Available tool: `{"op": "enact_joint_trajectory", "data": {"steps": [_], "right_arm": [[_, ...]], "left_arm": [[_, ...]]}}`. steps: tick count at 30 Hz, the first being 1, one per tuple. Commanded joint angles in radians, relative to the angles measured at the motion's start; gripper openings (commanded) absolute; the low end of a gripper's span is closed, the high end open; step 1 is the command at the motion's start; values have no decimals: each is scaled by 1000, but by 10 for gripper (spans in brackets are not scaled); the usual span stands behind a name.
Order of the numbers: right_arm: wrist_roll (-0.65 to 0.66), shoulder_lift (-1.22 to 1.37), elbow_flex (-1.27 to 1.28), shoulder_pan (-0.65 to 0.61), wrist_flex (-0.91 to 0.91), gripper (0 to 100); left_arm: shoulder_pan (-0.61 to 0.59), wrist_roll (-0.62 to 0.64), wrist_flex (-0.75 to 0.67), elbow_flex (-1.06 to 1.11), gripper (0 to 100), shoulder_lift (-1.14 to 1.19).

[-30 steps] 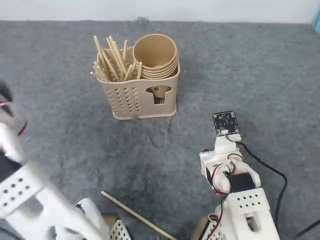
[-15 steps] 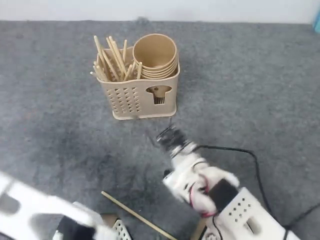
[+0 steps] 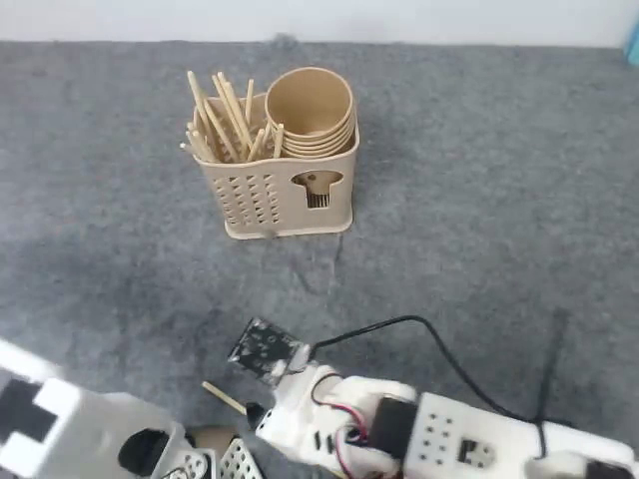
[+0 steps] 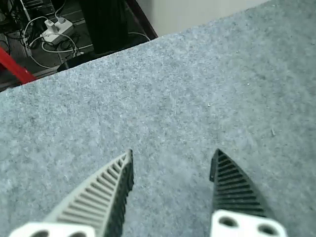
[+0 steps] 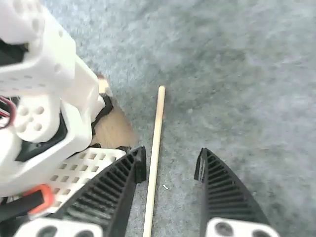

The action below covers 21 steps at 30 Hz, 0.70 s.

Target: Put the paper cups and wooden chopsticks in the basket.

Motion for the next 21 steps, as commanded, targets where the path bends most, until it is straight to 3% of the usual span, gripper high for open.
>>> {"op": "enact_joint_trajectory", "data": {"steps": [1, 8, 15, 21], "right_arm": [[-2, 157, -63, -22, -114, 177], [3, 430, -132, -53, -266, 177], [52, 605, -364, -47, -79, 113], [-57, 674, -460, -47, 51, 96]], "left_arm": [[-17, 12, 5, -88, 239, 17], [-20, 52, 0, -110, 239, 43], [-37, 52, -3, -131, 239, 46], [-69, 52, -75, -131, 239, 55]]}}
